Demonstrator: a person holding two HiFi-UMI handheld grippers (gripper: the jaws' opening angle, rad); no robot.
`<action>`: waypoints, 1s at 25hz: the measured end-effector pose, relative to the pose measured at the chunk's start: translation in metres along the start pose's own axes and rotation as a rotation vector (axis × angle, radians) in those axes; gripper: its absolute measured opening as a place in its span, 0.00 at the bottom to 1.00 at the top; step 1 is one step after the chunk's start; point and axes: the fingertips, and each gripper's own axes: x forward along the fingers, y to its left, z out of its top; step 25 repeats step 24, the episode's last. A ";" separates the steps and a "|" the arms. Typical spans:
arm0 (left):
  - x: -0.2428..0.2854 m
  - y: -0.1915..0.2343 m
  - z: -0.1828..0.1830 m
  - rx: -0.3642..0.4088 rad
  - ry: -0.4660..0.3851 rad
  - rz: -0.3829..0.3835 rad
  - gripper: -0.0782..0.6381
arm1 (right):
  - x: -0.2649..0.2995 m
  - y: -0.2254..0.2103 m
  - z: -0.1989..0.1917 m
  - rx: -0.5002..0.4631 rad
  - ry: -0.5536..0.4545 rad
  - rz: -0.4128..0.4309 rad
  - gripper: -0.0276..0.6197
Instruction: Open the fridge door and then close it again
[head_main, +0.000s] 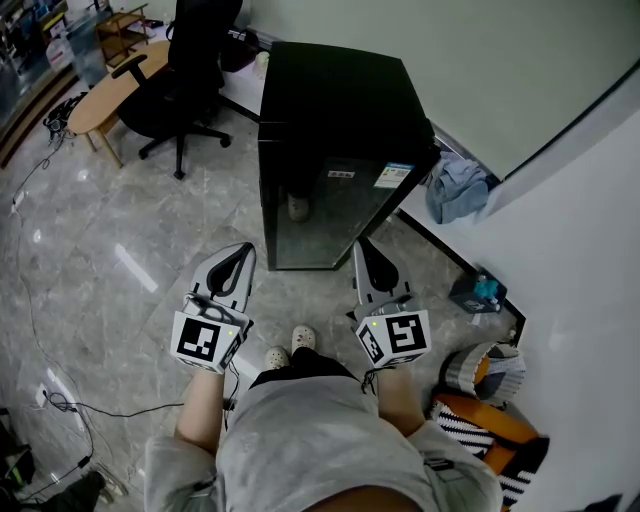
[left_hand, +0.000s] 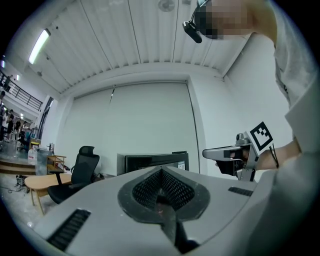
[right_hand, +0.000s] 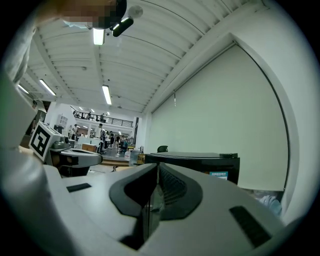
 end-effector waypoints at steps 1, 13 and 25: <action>-0.002 -0.001 0.000 -0.001 -0.001 -0.002 0.13 | -0.002 0.002 0.001 -0.001 -0.004 0.000 0.08; -0.020 0.000 0.001 -0.012 -0.025 0.002 0.13 | -0.010 0.021 0.008 -0.020 -0.025 0.021 0.08; -0.022 0.002 0.014 -0.017 -0.059 0.024 0.13 | -0.012 0.027 0.013 -0.031 -0.027 0.031 0.08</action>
